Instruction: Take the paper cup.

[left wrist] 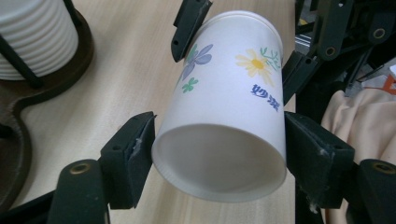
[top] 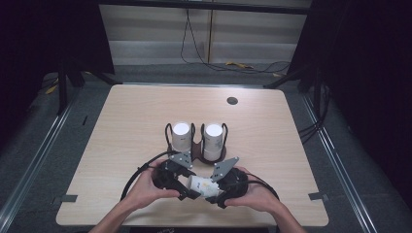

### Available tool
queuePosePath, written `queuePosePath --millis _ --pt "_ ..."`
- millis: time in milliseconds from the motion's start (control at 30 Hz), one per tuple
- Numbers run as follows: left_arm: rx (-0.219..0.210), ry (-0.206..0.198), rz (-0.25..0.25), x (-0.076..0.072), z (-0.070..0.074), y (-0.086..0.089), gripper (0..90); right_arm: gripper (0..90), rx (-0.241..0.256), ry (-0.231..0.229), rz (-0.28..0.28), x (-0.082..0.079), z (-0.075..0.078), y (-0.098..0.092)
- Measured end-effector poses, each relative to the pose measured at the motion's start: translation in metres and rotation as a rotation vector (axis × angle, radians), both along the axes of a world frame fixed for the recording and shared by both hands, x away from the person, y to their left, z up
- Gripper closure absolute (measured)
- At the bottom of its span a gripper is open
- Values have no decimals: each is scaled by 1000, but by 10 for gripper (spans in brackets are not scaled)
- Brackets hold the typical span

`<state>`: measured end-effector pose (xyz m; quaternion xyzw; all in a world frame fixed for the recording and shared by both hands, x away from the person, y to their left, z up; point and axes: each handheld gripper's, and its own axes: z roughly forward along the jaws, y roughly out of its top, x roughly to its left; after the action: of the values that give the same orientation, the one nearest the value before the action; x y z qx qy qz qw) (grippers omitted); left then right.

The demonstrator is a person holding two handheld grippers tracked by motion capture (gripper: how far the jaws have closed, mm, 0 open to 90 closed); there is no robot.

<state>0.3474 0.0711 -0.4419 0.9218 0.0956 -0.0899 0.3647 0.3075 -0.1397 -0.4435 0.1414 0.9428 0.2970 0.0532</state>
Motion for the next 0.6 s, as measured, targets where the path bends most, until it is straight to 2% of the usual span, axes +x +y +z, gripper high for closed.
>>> queuePosePath --millis 100,200,267,333,367,433,533,600 --pt "-7 -2 -8 -1 -3 -1 308 288 -3 -5 10 0 0 1" --pt "18 8 -14 -2 -3 -2 312 288 -13 -8 15 -1 -2 2" --pt "1 13 -20 -1 -6 -1 309 288 -12 -10 22 -1 -2 3" --pt "8 22 -18 -1 -7 -3 294 288 -5 -11 26 -2 -2 3" --pt "14 12 -25 -1 -8 -3 278 288 -1 -10 30 -2 -2 3" --pt "1 21 -25 -2 -8 -3 312 287 -3 -12 30 -2 -2 4" --pt "4 18 -24 -3 -7 -3 320 283 -3 -8 28 -2 -2 3" --pt "6 6 -25 -4 -7 -3 329 274 1 -7 31 -2 -2 3"
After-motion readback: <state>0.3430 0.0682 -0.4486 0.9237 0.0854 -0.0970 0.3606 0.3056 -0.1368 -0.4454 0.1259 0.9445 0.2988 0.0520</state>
